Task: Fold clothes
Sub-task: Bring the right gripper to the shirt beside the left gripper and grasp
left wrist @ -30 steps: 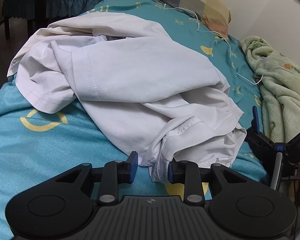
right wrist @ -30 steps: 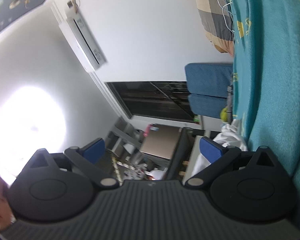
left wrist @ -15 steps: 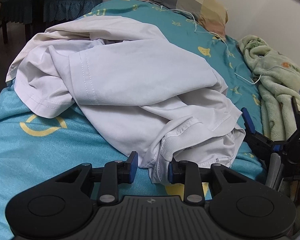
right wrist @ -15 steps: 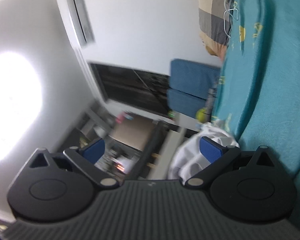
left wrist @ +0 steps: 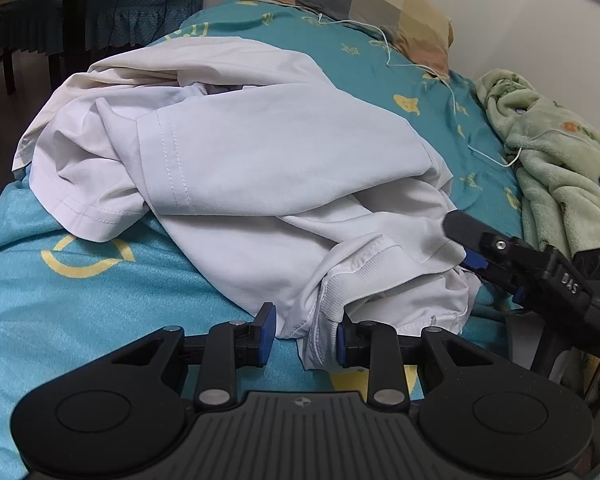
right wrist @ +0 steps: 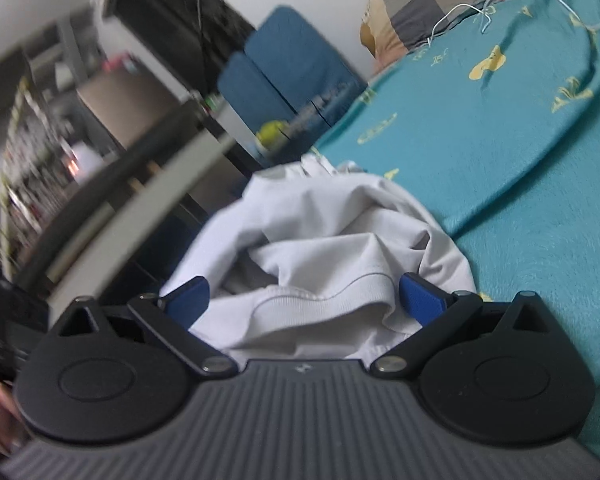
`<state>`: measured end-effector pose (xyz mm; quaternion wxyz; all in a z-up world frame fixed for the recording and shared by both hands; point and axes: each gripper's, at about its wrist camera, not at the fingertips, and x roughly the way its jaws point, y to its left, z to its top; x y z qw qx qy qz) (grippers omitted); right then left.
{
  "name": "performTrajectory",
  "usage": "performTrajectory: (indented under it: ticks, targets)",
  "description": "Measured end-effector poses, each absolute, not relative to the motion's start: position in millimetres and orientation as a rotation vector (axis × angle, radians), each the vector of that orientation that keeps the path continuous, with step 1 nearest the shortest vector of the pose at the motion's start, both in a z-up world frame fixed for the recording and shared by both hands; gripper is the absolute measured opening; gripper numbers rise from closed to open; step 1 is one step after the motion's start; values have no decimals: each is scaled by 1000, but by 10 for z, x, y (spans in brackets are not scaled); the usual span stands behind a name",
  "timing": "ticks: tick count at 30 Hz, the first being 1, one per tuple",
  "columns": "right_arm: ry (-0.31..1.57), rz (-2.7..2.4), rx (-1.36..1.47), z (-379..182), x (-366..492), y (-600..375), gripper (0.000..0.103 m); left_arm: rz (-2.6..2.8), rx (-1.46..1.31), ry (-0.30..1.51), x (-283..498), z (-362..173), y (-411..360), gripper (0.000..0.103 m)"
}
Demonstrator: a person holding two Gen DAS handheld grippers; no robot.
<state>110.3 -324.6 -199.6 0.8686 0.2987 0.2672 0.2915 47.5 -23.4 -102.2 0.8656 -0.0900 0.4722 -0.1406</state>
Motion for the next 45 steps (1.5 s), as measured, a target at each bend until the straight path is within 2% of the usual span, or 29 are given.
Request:
performTrajectory:
  ticks: [6, 13, 26, 45]
  targets:
    - [572, 601, 558, -1983, 1077, -3177, 103, -291, -161, 989, 479, -1028, -273, 32]
    - [613, 499, 256, -1851, 1024, -2757, 103, -271, -135, 983, 476, -1015, -308, 31]
    - [639, 401, -21, -1820, 957, -2374, 103, -230, -219, 977, 490, -999, -131, 31]
    - [640, 370, -3, -1805, 923, -2369, 103, -216, -282, 971, 479, -971, 9, 29]
